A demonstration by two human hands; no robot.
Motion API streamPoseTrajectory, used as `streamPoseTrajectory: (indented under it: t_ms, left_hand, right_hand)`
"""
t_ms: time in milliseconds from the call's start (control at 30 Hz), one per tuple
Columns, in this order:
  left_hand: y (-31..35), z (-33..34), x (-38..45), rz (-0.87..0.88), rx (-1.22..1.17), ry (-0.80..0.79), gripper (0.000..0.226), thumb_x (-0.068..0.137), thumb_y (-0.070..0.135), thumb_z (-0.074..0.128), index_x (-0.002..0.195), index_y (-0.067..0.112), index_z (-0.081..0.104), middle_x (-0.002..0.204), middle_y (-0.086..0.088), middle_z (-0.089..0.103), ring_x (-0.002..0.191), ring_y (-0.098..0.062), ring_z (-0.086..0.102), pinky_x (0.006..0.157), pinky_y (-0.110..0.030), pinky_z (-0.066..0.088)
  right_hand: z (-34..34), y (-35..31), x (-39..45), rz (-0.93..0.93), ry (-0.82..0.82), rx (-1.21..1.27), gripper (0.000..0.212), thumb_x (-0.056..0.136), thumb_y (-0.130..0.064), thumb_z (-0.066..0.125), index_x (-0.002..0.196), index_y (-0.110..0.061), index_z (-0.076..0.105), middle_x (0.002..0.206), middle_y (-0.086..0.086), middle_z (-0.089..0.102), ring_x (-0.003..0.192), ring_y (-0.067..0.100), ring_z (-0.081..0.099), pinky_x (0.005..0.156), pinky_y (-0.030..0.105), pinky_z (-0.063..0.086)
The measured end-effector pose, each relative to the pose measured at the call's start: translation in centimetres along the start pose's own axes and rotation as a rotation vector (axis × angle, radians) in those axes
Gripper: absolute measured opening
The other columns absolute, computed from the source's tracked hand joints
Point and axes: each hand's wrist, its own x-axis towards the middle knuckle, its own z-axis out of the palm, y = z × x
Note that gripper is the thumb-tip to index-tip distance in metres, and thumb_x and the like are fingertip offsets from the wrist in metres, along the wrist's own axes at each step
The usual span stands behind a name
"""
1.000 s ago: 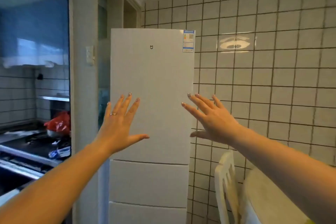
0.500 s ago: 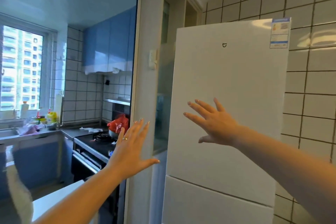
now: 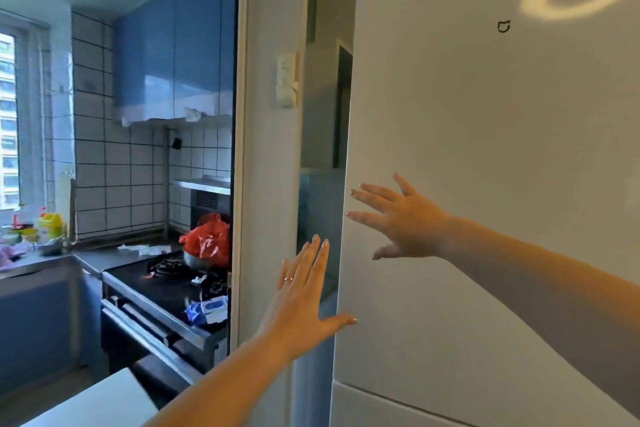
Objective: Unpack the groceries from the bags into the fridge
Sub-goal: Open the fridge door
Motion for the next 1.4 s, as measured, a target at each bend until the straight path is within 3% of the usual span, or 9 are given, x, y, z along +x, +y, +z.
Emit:
streamPoseTrajectory:
  t_ms: [133, 267, 433, 567, 667, 800, 1200, 1400]
  left_hand:
    - [-1.2, 2.8, 4.3, -0.046, -0.123, 0.039, 0.111, 0.073, 0.071, 0.055, 0.131, 0.04, -0.035, 0.147, 0.015, -0.032, 0.142, -0.01, -0.016, 0.117, -0.035, -0.003]
    - [-2.4, 5.5, 8.8, -0.095, -0.29, 0.015, 0.114, 0.073, 0.061, 0.066, 0.129, 0.047, -0.032, 0.153, 0.014, -0.023, 0.144, -0.012, -0.006, 0.115, -0.038, 0.013]
    - [-3.5, 8.7, 12.1, -0.119, -0.455, -0.028, 0.116, 0.073, 0.051, 0.073, 0.127, 0.054, -0.03, 0.157, 0.013, -0.007, 0.144, -0.012, 0.008, 0.111, -0.032, 0.021]
    - [-3.8, 10.7, 13.3, -0.14, -0.549, -0.063, 0.117, 0.072, 0.046, 0.076, 0.126, 0.06, -0.028, 0.154, 0.009, 0.013, 0.132, -0.008, 0.032, 0.1, -0.022, 0.032]
    - [-3.7, 11.6, 13.8, -0.167, -0.614, -0.052, 0.121, 0.069, 0.044, 0.079, 0.123, 0.066, -0.027, 0.148, 0.007, 0.023, 0.122, -0.009, 0.04, 0.099, -0.028, 0.04]
    - [-3.9, 11.9, 13.9, -0.177, -0.642, -0.038, 0.121, 0.068, 0.041, 0.081, 0.118, 0.069, -0.026, 0.14, 0.006, 0.028, 0.114, -0.008, 0.04, 0.099, -0.032, 0.043]
    - [-4.0, 11.8, 13.6, -0.168, -0.593, -0.026, 0.122, 0.067, 0.046, 0.08, 0.122, 0.063, -0.028, 0.138, 0.003, 0.031, 0.107, -0.006, 0.039, 0.09, -0.025, 0.042]
    - [-3.3, 10.1, 10.3, -0.13, -0.527, 0.033, 0.12, 0.065, 0.056, 0.076, 0.121, 0.062, -0.031, 0.13, 0.007, 0.034, 0.1, -0.007, 0.045, 0.083, -0.026, 0.049]
  right_hand:
    - [2.3, 2.1, 3.7, -0.043, 0.012, -0.076, 0.084, 0.081, -0.062, 0.054, 0.148, -0.029, 0.016, 0.158, 0.007, 0.002, 0.145, 0.024, -0.004, 0.111, 0.063, 0.002]
    - [4.0, 4.2, 7.0, -0.093, 0.132, -0.13, 0.081, 0.075, -0.069, 0.055, 0.142, -0.027, 0.038, 0.154, 0.011, 0.024, 0.144, 0.028, 0.012, 0.104, 0.067, -0.005]
    - [6.4, 5.6, 9.5, -0.092, 0.167, -0.195, 0.082, 0.075, -0.073, 0.049, 0.141, -0.026, 0.04, 0.154, 0.013, 0.024, 0.144, 0.03, 0.011, 0.101, 0.069, -0.011]
    - [8.0, 5.9, 10.1, -0.087, 0.18, -0.239, 0.083, 0.074, -0.075, 0.048, 0.141, -0.026, 0.04, 0.154, 0.013, 0.023, 0.145, 0.031, 0.009, 0.101, 0.069, -0.014]
    - [8.4, 6.0, 10.3, -0.094, 0.208, -0.233, 0.083, 0.07, -0.074, 0.054, 0.137, -0.025, 0.045, 0.151, 0.015, 0.03, 0.143, 0.032, 0.015, 0.101, 0.071, -0.009]
    - [8.3, 5.9, 10.4, -0.089, 0.22, -0.238, 0.084, 0.067, -0.073, 0.058, 0.134, -0.023, 0.049, 0.147, 0.016, 0.036, 0.142, 0.034, 0.019, 0.101, 0.072, -0.005]
    - [7.7, 4.9, 10.3, -0.055, 0.227, -0.212, 0.082, 0.057, -0.071, 0.07, 0.121, -0.021, 0.062, 0.137, 0.018, 0.048, 0.136, 0.035, 0.033, 0.099, 0.075, 0.008]
    - [4.4, 3.5, 8.0, -0.035, 0.211, -0.198, 0.085, 0.066, -0.076, 0.056, 0.134, -0.025, 0.049, 0.151, 0.014, 0.029, 0.143, 0.031, 0.015, 0.105, 0.072, 0.006]
